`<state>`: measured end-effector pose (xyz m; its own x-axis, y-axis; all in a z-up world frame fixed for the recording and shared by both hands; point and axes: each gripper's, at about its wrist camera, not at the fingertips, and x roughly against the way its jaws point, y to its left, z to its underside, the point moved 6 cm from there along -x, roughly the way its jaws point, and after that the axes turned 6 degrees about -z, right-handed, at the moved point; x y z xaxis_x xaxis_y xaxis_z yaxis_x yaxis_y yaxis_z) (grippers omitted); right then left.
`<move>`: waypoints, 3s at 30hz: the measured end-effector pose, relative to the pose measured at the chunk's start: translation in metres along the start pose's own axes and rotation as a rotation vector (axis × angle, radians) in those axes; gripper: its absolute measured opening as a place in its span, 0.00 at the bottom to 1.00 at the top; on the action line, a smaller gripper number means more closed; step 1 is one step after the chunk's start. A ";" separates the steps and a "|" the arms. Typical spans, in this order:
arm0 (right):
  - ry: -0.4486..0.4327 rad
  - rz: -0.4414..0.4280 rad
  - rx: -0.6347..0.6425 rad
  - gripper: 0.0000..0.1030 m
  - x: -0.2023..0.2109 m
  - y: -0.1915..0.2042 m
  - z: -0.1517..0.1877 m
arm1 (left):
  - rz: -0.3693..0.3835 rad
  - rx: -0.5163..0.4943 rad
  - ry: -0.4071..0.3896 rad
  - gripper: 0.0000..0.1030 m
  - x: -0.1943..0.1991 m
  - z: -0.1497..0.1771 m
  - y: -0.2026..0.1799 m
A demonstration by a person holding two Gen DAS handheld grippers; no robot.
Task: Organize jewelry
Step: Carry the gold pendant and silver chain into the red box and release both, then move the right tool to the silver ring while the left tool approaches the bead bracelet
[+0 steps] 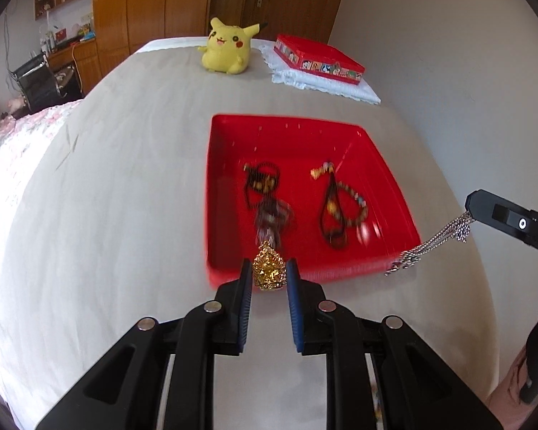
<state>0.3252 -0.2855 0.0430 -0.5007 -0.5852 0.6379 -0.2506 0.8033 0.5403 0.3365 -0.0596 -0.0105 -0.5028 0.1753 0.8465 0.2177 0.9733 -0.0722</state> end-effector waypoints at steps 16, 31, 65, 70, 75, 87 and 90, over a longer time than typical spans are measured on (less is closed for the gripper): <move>0.090 0.118 -0.104 0.12 -0.094 -0.088 -0.036 | -0.040 0.020 0.101 0.19 -0.112 -0.067 -0.007; 0.096 0.090 -0.094 0.19 -0.072 -0.074 -0.002 | -0.028 0.004 0.063 0.31 -0.073 -0.043 -0.006; 0.238 0.117 0.019 0.29 -0.003 0.003 0.208 | -0.085 -0.050 -0.072 0.53 0.057 0.146 -0.009; 0.267 0.106 0.024 0.29 0.001 0.013 0.227 | -0.074 -0.040 -0.072 0.53 0.067 0.159 -0.007; 0.301 0.104 0.014 0.29 0.001 0.015 0.242 | -0.077 -0.017 -0.057 0.56 0.068 0.169 0.001; 0.373 0.146 -0.013 0.49 -0.013 0.002 0.274 | -0.078 0.007 -0.032 0.56 0.069 0.190 0.012; 0.382 0.156 -0.018 0.55 -0.016 -0.001 0.278 | -0.077 0.010 -0.019 0.56 0.066 0.194 0.014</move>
<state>0.1035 -0.2457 -0.1202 -0.1873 -0.4587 0.8686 -0.1795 0.8854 0.4288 0.1437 -0.0057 -0.0577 -0.5334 0.1020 0.8397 0.1690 0.9855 -0.0124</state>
